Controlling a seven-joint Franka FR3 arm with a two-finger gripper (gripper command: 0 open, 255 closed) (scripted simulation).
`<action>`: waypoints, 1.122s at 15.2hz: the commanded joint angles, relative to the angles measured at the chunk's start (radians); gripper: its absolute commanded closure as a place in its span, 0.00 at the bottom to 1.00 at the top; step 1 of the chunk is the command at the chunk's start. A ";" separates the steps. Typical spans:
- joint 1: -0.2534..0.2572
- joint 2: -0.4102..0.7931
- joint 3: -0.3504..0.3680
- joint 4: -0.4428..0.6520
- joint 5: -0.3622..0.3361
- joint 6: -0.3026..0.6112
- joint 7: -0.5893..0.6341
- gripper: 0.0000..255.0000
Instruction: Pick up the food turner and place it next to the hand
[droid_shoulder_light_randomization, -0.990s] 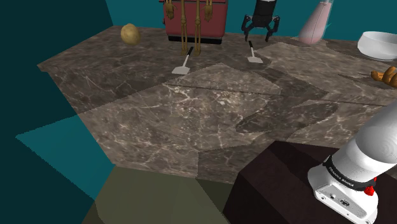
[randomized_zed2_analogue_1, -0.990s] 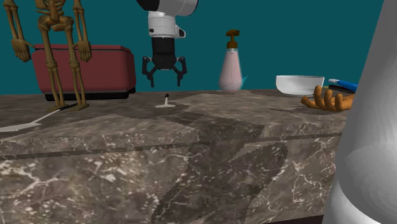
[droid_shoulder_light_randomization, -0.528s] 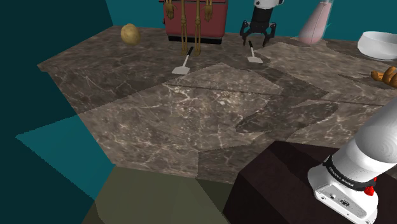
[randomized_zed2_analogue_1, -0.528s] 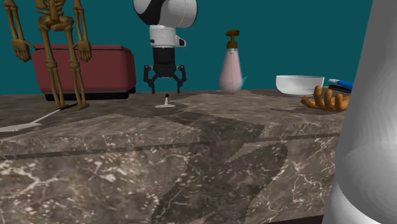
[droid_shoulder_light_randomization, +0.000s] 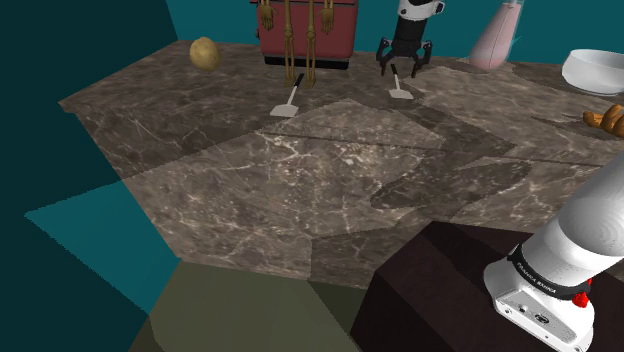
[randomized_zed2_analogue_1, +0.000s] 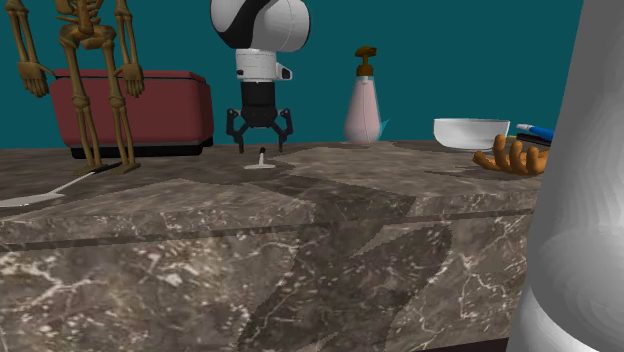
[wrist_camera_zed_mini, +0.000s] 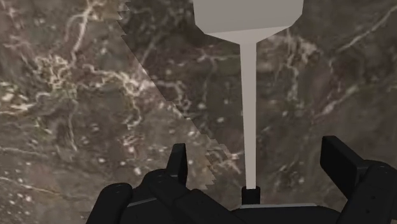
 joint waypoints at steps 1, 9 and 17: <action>0.000 0.000 0.000 0.000 0.000 0.000 0.000 0.00; 0.000 0.000 0.000 0.000 0.000 0.000 0.000 1.00; 0.000 -0.008 0.000 0.071 0.001 -0.079 -0.003 1.00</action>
